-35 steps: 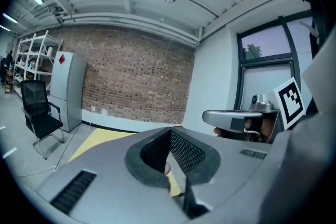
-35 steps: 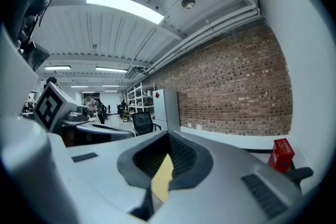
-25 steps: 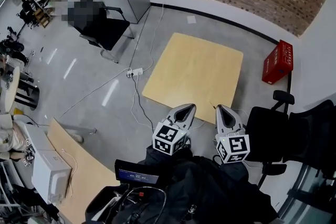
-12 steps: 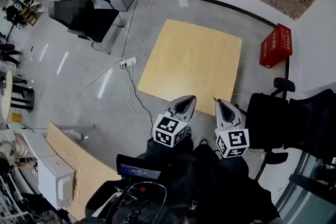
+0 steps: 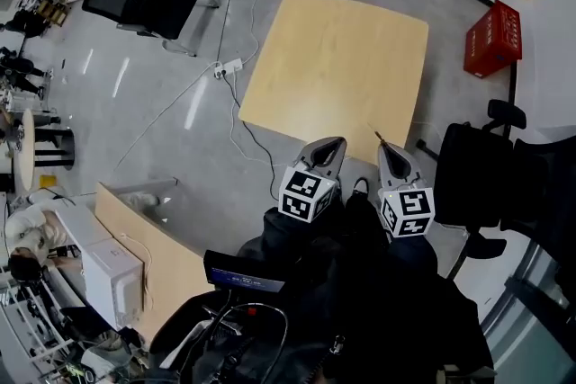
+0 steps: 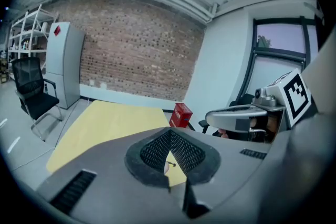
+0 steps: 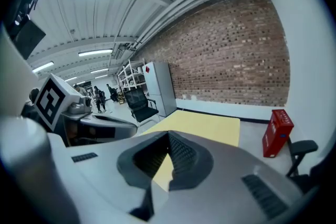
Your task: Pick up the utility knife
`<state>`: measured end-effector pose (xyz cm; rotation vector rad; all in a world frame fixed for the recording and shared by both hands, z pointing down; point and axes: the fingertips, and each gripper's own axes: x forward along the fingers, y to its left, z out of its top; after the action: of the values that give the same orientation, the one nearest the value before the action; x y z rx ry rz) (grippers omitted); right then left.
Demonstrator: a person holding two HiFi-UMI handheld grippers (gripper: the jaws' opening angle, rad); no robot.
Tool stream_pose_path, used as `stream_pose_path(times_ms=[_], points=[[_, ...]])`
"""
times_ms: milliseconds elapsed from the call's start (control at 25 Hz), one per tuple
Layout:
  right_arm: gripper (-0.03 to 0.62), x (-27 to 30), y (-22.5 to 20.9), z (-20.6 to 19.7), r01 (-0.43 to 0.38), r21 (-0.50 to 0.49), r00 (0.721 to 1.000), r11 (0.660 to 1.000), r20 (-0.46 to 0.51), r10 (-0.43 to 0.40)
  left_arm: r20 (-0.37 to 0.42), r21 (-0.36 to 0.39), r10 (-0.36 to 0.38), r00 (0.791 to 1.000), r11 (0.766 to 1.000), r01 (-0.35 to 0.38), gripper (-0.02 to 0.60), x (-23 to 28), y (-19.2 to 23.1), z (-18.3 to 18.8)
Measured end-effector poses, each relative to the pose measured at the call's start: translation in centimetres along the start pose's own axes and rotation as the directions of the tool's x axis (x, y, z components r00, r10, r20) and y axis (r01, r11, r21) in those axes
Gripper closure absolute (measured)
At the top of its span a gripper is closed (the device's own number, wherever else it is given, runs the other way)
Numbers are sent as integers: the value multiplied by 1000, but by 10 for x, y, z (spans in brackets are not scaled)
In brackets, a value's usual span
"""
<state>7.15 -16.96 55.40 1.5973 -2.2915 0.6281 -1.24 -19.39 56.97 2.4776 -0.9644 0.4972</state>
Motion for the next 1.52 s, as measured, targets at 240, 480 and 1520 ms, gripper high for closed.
stream_pose_path(times_ms=[240, 480, 1520], points=[[589, 28, -10, -55, -52, -17, 991, 998, -123, 50, -133, -71, 100, 986, 991, -110, 581, 21, 32, -64], [589, 60, -26, -105, -78, -43, 968, 996, -241, 65, -234, -139, 91, 968, 982, -126, 581, 43, 49, -110], [579, 146, -77, -211, -173, -240, 851, 955, -524, 22, -382, -195, 111, 918, 961, -198, 581, 40, 84, -201]])
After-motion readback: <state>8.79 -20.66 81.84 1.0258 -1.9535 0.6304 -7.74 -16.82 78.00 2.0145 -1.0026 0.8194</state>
